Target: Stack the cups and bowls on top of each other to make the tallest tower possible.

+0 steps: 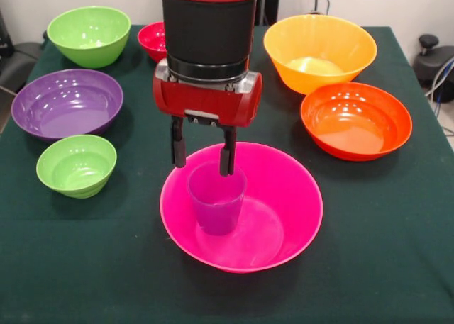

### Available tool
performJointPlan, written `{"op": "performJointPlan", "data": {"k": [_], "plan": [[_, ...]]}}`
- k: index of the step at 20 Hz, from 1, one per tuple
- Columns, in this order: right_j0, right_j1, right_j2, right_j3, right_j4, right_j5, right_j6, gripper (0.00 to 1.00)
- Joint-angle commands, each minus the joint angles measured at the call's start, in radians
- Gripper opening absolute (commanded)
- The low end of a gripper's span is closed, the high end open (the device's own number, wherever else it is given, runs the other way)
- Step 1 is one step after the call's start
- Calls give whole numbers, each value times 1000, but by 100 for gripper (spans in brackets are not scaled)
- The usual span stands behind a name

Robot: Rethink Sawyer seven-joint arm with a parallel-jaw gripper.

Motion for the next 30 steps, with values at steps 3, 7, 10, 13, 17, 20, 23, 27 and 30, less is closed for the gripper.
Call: {"op": "performJointPlan", "data": {"k": [3, 7, 10, 13, 17, 20, 23, 27, 30], "plan": [[12, 44, 61, -27, -65, 50, -95, 100], [22, 52, 54, -42, -68, 57, -90, 100], [28, 52, 46, -44, -62, 63, -70, 100], [29, 49, 47, -44, -64, 66, -77, 100], [23, 45, 55, -35, -63, 68, -89, 100], [21, 43, 57, -37, -66, 78, -103, 100], [18, 40, 59, -36, -64, 90, -110, 100], [13, 35, 61, -29, -65, 92, -114, 0], [16, 36, 57, -33, -67, 95, -112, 0]]}}
